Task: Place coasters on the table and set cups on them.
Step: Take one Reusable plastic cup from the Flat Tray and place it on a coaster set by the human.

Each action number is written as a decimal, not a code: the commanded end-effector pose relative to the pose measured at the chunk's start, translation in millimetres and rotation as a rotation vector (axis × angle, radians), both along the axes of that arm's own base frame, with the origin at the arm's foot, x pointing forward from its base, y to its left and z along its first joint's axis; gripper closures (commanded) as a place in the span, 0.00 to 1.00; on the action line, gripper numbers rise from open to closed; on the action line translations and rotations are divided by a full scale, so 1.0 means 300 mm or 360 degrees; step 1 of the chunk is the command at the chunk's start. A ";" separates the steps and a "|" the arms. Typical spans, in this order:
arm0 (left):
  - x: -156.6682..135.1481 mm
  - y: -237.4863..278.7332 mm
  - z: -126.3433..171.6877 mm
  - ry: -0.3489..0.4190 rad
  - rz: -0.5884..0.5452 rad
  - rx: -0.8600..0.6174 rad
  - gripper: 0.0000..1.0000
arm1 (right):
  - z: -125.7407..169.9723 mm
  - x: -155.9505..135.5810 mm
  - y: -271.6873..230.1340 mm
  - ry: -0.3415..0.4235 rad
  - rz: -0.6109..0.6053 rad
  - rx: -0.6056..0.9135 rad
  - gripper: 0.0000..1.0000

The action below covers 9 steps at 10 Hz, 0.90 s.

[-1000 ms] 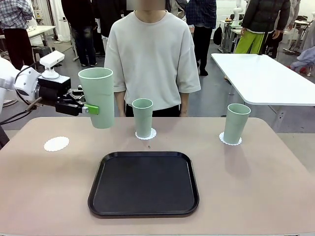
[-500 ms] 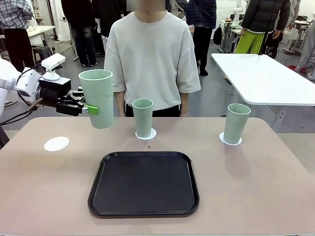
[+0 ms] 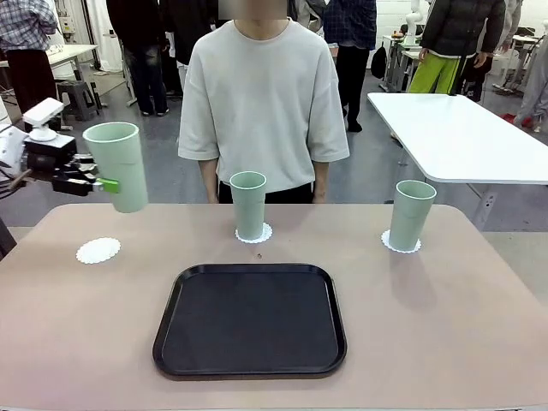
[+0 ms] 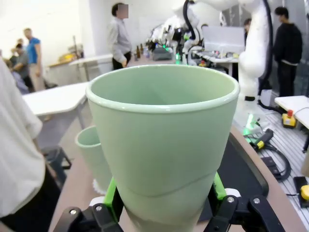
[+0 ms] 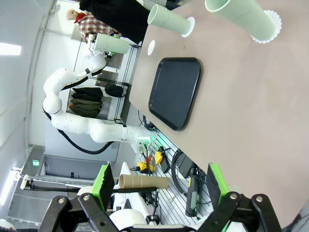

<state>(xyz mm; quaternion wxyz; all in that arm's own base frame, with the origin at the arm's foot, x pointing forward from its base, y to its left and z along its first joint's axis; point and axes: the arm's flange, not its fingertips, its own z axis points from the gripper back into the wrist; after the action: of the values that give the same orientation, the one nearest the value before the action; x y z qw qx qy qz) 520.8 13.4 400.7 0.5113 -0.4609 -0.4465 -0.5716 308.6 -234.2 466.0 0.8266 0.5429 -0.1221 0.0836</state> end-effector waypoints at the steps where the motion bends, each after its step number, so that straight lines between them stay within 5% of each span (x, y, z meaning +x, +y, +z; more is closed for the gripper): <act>1: 0.038 0.143 0.018 -0.0070 -0.0004 -0.0055 0.15 | 0.002 -0.001 0.001 -0.0002 0.0006 0.0014 0.00; 5: 0.093 0.373 0.027 -0.0105 0.0131 -0.0002 0.15 | 0.002 -0.001 0.001 -0.0002 0.0006 0.0014 0.00; 9: 0.098 0.411 0.042 -0.0095 0.0192 -0.0003 0.15 | 0.002 -0.001 0.001 -0.0002 0.0006 0.0014 0.00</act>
<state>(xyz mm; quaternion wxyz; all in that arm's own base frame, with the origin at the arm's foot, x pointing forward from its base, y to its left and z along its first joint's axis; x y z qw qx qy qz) 550.3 138.8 415.6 0.5312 -0.4138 -0.4906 -0.5531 308.6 -234.1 466.0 0.8266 0.5431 -0.1219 0.0836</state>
